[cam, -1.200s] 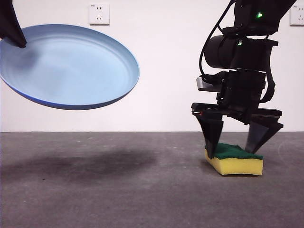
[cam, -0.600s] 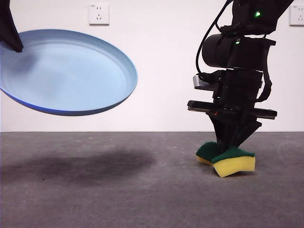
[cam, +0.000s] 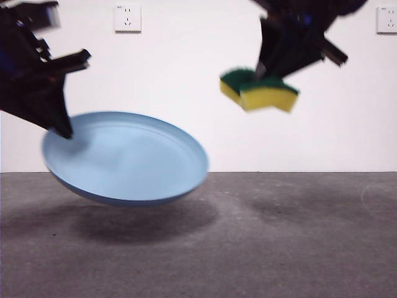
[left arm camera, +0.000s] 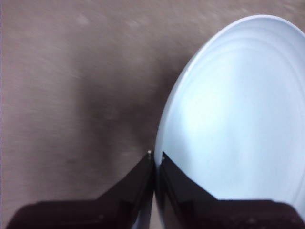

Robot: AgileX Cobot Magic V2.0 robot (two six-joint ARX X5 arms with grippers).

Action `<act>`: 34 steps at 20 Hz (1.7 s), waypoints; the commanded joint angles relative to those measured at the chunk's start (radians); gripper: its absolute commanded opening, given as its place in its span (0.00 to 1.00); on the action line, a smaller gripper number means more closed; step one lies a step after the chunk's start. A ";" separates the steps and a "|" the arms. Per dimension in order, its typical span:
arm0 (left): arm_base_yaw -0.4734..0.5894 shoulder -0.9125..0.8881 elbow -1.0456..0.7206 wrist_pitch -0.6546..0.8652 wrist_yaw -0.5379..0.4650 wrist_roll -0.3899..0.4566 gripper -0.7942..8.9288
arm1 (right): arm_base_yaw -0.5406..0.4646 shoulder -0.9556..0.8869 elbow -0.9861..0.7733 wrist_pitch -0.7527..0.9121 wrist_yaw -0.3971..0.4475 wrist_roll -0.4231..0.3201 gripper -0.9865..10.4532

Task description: Pick up the plate,pick up the cloth,clean the plate with the cloth

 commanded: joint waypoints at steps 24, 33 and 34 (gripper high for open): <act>-0.134 0.012 0.207 -0.162 0.183 -0.034 0.07 | 0.309 0.124 -0.002 -0.141 0.377 -0.005 0.07; -0.151 0.012 0.207 -0.323 0.351 0.068 0.07 | 0.241 0.124 -0.002 0.111 0.483 -0.005 0.07; -0.155 0.012 0.207 -0.309 0.349 0.064 0.07 | 0.241 0.124 -0.002 0.137 0.425 -0.005 0.07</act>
